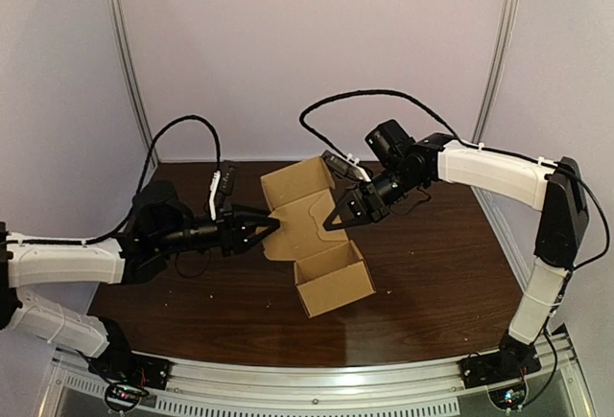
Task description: Fold the paper box
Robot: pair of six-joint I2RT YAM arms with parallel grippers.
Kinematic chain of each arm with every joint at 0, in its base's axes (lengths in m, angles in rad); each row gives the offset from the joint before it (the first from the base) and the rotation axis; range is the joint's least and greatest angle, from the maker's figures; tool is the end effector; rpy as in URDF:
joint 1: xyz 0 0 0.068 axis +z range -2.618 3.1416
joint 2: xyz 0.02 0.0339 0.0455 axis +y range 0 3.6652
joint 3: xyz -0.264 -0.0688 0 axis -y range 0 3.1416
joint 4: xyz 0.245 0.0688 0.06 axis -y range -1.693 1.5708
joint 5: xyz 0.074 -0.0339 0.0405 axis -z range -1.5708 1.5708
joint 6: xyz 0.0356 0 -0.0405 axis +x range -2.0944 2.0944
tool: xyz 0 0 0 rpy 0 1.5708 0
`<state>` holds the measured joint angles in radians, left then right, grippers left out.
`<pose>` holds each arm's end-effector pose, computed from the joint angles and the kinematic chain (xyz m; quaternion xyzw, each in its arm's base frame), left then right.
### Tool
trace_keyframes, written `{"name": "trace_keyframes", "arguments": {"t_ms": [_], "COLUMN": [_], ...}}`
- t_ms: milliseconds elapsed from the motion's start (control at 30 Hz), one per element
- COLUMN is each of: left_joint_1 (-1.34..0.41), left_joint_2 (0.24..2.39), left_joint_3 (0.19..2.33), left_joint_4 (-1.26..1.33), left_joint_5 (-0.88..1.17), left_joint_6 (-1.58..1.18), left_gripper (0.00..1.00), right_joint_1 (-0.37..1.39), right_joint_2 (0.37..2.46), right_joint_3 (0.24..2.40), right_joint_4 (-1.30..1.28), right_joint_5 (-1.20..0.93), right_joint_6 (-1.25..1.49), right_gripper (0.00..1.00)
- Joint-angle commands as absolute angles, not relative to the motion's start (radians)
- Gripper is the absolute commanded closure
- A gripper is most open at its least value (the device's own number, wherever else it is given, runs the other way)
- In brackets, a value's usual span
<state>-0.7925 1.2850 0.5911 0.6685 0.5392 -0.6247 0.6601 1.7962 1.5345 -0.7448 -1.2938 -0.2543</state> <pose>0.1813 -0.2099 0.2536 0.2431 0.6722 -0.5827 0.3868 0.2760 0.2576 0.2946 -0.4889 0.6136 0.6118 0.1010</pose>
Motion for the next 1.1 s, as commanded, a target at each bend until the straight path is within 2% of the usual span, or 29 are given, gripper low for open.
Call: {"name": "trace_keyframes", "arguments": {"t_ms": [0, 133, 267, 500, 1067], "left_joint_1": [-0.787, -0.786, -0.785, -0.785, -0.786], "left_joint_2": [1.046, 0.906, 0.933, 1.109, 1.192], "left_joint_3": [0.523, 0.441, 0.436, 0.492, 0.526], "left_joint_4": [0.420, 0.314, 0.245, 0.405, 0.687], "left_joint_5": [0.363, 0.247, 0.156, 0.264, 0.484], "left_joint_6": [-0.483, -0.448, -0.444, -0.458, -0.535], "left_gripper": [0.49, 0.47, 0.51, 0.56, 0.55], "right_joint_1": [0.627, 0.623, 0.623, 0.623, 0.626], "right_joint_2": [1.749, 1.732, 1.739, 1.753, 1.772], "right_joint_3": [1.524, 1.511, 1.505, 1.505, 1.502], "right_joint_4": [-0.741, -0.700, -0.652, -0.622, -0.613], "right_joint_5": [-1.297, -1.322, -1.358, -1.347, -1.242], "right_joint_6": [-0.257, -0.215, -0.157, -0.127, -0.117], "right_gripper": [1.00, 1.00, 1.00, 1.00, 1.00]}}
